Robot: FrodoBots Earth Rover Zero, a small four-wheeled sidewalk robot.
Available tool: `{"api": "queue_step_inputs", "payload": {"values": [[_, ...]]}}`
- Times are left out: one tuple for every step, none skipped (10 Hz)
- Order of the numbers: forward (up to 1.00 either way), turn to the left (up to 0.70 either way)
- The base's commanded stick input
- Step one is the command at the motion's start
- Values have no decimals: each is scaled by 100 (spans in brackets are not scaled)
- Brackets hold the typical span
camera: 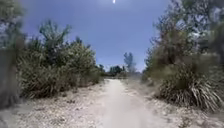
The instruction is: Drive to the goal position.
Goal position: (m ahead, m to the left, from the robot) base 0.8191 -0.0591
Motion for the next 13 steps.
{"api": "queue_step_inputs", "payload": {"values": [[45,3],[45,27],[45,27],[45,27],[45,27],[45,25],[45,0],[45,0],[45,0],[45,0],[45,0],[45,0],[45,0]]}}
